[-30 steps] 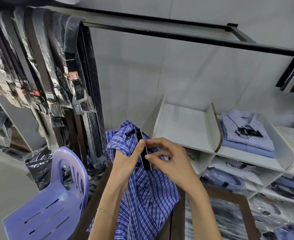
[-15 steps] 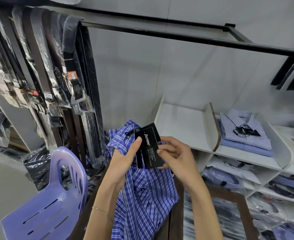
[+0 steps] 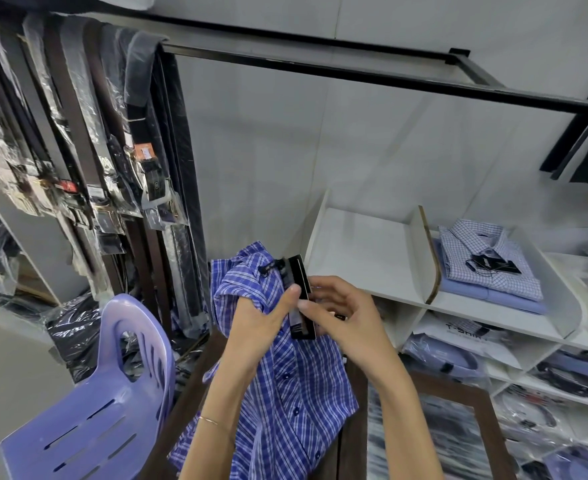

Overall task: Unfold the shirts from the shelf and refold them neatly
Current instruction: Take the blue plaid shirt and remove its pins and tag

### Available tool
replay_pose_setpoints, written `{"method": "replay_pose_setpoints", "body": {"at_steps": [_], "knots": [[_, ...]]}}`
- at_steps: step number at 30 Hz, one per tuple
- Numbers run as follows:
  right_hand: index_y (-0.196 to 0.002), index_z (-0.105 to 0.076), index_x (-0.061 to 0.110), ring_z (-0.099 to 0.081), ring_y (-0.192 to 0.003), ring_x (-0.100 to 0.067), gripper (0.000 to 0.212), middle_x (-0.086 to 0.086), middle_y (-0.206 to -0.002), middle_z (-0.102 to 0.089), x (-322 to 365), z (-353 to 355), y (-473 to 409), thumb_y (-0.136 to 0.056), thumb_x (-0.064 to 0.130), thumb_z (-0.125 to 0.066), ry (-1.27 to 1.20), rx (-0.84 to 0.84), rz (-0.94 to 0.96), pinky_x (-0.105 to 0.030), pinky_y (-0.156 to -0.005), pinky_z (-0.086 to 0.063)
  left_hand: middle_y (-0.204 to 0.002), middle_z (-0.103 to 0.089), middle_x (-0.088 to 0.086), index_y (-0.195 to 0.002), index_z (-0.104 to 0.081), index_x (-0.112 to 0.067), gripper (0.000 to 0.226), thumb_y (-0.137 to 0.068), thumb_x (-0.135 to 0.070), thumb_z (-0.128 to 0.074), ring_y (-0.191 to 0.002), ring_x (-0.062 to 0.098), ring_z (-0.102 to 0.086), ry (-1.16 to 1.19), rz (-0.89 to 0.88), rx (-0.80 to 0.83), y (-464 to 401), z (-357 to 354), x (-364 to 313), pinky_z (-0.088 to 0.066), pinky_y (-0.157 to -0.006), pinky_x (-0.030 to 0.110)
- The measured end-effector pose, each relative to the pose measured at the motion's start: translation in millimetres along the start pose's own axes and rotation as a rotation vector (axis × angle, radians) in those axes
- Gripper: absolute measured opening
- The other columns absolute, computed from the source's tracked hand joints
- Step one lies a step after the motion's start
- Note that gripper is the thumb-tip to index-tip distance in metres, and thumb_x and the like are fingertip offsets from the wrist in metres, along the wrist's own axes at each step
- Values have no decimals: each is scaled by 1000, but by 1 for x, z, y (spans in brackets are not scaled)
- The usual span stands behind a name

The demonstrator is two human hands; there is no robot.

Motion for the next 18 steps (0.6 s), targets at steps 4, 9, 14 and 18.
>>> {"method": "replay_pose_setpoints", "body": {"at_steps": [4,9,14,18], "knots": [[-112,-66,19,-70,-91,-16,28,0,-95,-74,-11,3,-3,-85,20,-71,-18,-103,-59,-45,-85,-56,-98,-64,-10,-106,-58,-29,23,-90,-45,-52,-89,-13,-61,1,1,-27,1,-2,-3,-46,-63,3],[-109,-64,11,-72,-80,-20,18,-7,-86,-75,-17,9,-2,-93,7,-57,-151,-120,-144,-33,-63,-59,-99,-66,-17,-96,-55,-33,3,-95,-36,-54,-79,-11,-63,120,61,-41,-2,4,4,-45,-63,7],[-103,-66,13,-72,-82,-21,13,-6,-87,-75,-19,8,-4,-93,14,-59,-169,-159,-139,-35,-74,-58,-87,-70,-18,-90,-52,-34,10,-93,-29,-60,-69,-12,-65,225,103,5,-3,1,7,-50,-60,9],[-102,-66,11,-71,-78,-17,12,-7,-87,-74,-18,8,-3,-92,14,-60,-273,-247,-137,-25,-67,-57,-90,-76,-1,-107,-60,-26,22,-89,-39,-61,-81,11,-73,542,255,16,-1,-6,8,-55,-73,31]]}}
Point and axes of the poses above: each hand's wrist, its own y-axis away from the middle knuckle, its own z-axis out of the back of the hand, x = y × z, the point moved 6 cm from there along -y, towards the middle knuckle
